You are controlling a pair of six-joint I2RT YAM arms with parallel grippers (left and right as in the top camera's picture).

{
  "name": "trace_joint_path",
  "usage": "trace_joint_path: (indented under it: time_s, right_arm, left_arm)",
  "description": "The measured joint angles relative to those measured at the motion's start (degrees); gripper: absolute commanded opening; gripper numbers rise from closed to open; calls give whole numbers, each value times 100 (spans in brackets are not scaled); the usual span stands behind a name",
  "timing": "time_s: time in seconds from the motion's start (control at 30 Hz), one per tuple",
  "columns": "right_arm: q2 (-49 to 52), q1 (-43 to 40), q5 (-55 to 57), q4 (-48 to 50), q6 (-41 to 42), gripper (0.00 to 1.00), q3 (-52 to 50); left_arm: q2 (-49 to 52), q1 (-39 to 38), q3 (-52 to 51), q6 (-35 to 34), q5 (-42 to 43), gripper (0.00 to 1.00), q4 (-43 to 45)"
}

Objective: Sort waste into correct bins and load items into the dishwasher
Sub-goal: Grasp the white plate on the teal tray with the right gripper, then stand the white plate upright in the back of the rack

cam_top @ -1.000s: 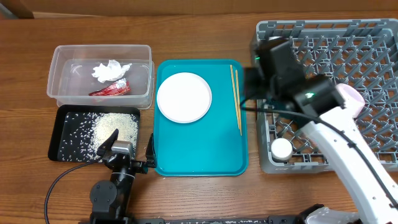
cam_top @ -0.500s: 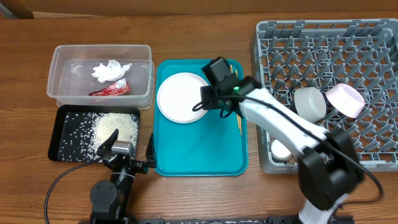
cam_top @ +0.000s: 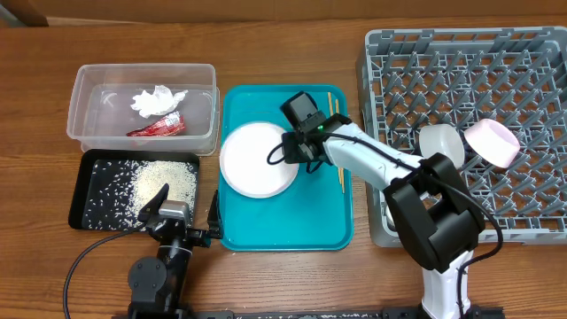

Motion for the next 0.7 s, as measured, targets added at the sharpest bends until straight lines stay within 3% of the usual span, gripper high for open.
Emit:
trace_joint_path:
  time_s: [0.17,0.3,0.47,0.7]
  right_arm:
    - [-378,11,378,-413,48,4,-44]
    - [-1296,9,1075,-651,50,4,-61]
    - [-2914,-35,2409,-776,33,4,-59]
    - [-4190,-306,4275,-765,-345,4,-59]
  left_arm:
    - [0,0,0,0,0,100,2]
    - [0,0,0,0,0,100,0]
    - [0,0,0,0,0,100,0]
    - [0,0,0,0,0,100,0]
